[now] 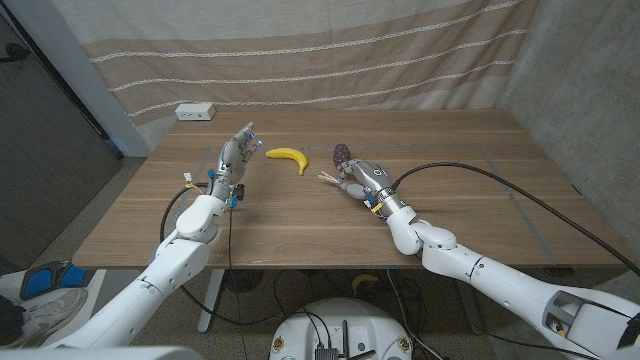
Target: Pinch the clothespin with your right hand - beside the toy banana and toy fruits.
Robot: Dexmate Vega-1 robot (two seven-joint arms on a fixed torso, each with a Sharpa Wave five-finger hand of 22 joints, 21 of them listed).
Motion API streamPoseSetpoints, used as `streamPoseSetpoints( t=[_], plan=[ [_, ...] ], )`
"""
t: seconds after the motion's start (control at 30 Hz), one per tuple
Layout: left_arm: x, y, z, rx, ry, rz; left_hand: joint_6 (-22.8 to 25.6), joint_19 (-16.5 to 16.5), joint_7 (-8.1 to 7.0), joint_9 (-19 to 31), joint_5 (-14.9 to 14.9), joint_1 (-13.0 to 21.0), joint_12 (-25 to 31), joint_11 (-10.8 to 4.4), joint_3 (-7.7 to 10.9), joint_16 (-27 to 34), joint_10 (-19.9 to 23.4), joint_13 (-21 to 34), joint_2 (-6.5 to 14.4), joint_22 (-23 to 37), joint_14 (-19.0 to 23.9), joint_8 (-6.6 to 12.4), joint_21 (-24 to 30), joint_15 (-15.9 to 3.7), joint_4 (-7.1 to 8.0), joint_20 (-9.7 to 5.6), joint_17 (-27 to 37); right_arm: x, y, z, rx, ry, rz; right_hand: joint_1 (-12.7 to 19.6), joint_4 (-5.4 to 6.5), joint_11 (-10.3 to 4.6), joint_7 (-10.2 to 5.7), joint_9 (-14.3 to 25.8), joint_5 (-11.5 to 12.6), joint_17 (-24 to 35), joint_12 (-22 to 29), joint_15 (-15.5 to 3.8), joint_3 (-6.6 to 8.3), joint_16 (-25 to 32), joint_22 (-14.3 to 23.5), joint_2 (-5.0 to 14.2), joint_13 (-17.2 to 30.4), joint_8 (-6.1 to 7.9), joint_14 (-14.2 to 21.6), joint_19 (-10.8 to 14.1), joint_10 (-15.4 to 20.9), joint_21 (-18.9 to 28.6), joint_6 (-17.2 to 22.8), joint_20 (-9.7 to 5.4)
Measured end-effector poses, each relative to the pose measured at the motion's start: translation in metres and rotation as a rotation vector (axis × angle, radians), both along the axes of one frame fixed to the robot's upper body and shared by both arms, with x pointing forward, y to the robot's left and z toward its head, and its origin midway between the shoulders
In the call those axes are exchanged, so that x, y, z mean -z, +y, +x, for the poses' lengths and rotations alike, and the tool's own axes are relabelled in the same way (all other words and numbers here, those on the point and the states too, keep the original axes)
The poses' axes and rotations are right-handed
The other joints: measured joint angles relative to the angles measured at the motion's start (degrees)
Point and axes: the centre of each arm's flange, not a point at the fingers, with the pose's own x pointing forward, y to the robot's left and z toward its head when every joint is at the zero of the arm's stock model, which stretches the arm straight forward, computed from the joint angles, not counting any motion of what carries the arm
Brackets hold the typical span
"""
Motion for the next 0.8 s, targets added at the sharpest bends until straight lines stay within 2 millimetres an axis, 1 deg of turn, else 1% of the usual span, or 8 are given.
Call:
streamPoseSetpoints(
  t=[0.13,0.2,0.3,0.47,0.53,0.57,0.67,0.8],
  plan=[
    [0.0,-0.001,-0.001,0.0,-0.001,0.001,0.0,0.0,0.0,0.0,0.0,0.0,0.0,0.0,0.0,0.0,0.0,0.0,0.0,0.0,0.0,0.0,0.0,0.0,0.0,0.0,0.0,-0.003,-0.003,-0.002,0.0,-0.032,0.023,0.0,0.0,-0.53,0.0,-0.1,0.0,0.0,0.3,0.21,0.0,0.0,0.0,-0.01,0.0,0.22,0.2,0.0,1.2,0.2,0.0,-0.01],
    [0.0,-0.001,-0.001,0.0,-0.001,0.002,0.0,0.0,0.0,0.0,0.0,0.0,0.0,0.0,0.0,0.0,0.0,0.0,0.0,0.0,0.0,0.0,0.0,0.0,0.0,0.0,0.0,-0.005,-0.005,-0.002,0.0,-0.049,0.036,0.5,-0.16,-0.69,0.0,-0.1,0.0,0.0,0.6,0.08,0.16,0.0,0.0,-0.45,0.0,0.35,0.5,0.4,1.3,0.4,0.0,-0.31],
    [0.0,-0.001,-0.002,0.0,-0.002,0.003,0.0,0.0,0.0,0.0,0.0,0.0,0.0,0.0,0.0,0.0,0.0,0.0,0.0,0.0,0.0,0.0,0.0,0.0,0.0,0.0,0.0,-0.006,-0.008,-0.003,0.002,-0.067,0.05,0.6,-0.33,-1.03,0.14,-0.1,0.0,0.0,0.9,0.13,0.33,0.0,0.0,-0.28,0.3,0.62,1.0,0.8,2.1,0.4,0.1,-0.01],
    [0.001,-0.002,-0.003,0.001,-0.002,0.004,0.0,0.0,0.0,0.0,0.0,0.0,0.0,0.0,0.0,0.0,0.0,0.0,0.0,0.0,0.0,0.0,0.0,0.0,0.0,0.0,0.1,-0.01,-0.012,-0.005,-0.003,-0.102,0.078,1.3,-0.48,-0.93,0.54,0.1,-0.1,0.0,0.9,0.0,0.49,-0.2,0.0,-0.23,0.3,0.87,1.2,0.8,2.4,0.4,0.8,-0.01],
    [0.001,-0.003,-0.003,0.001,-0.003,0.003,0.0,0.0,0.0,0.0,0.0,0.0,0.0,0.0,0.0,0.0,0.0,0.0,0.0,0.0,0.0,0.0,0.0,0.0,0.0,0.0,0.1,-0.012,-0.013,-0.007,-0.007,-0.116,0.089,2.0,-0.63,-0.93,0.65,0.2,-0.1,0.0,0.9,0.12,0.64,-0.2,0.0,-0.88,0.3,1.24,1.3,0.8,2.4,0.4,0.9,-0.01],
    [0.001,-0.003,-0.004,0.001,-0.004,0.003,-0.1,0.0,0.14,0.0,0.0,0.0,0.0,0.0,0.0,0.0,0.0,0.0,0.0,0.0,0.0,0.0,0.0,0.0,0.0,0.0,0.1,-0.013,-0.014,-0.007,-0.007,-0.122,0.093,2.2,-0.64,-0.93,0.65,0.2,0.1,-0.1,0.9,0.03,0.64,-0.2,0.0,-0.68,0.3,1.32,1.6,0.8,2.4,0.4,0.9,-0.01],
    [0.001,-0.003,-0.005,0.0,-0.005,0.001,-0.3,0.0,0.32,0.0,0.0,0.0,0.0,0.0,-0.24,0.0,0.0,0.0,0.0,0.0,0.0,0.0,0.0,0.0,-0.23,0.0,0.1,-0.015,-0.016,-0.009,-0.01,-0.136,0.104,2.2,-0.55,-0.93,1.05,0.2,0.2,-0.2,0.9,-0.1,0.92,-0.8,0.0,-0.67,0.6,1.6,1.7,0.8,2.4,0.4,1.3,-0.01],
    [0.002,-0.003,-0.006,0.001,-0.006,0.001,-0.3,0.0,0.32,0.0,0.0,0.0,0.0,0.0,-0.05,0.0,0.0,0.0,0.0,0.0,0.0,0.0,0.0,0.0,-0.42,0.0,0.1,-0.016,-0.016,-0.011,-0.019,-0.151,0.116,2.2,-0.61,-0.92,1.26,0.2,0.4,-0.4,0.9,-0.1,1.13,-1.1,0.0,-0.71,0.6,2.1,1.7,0.8,2.3,0.4,1.4,-0.01]
  ],
)
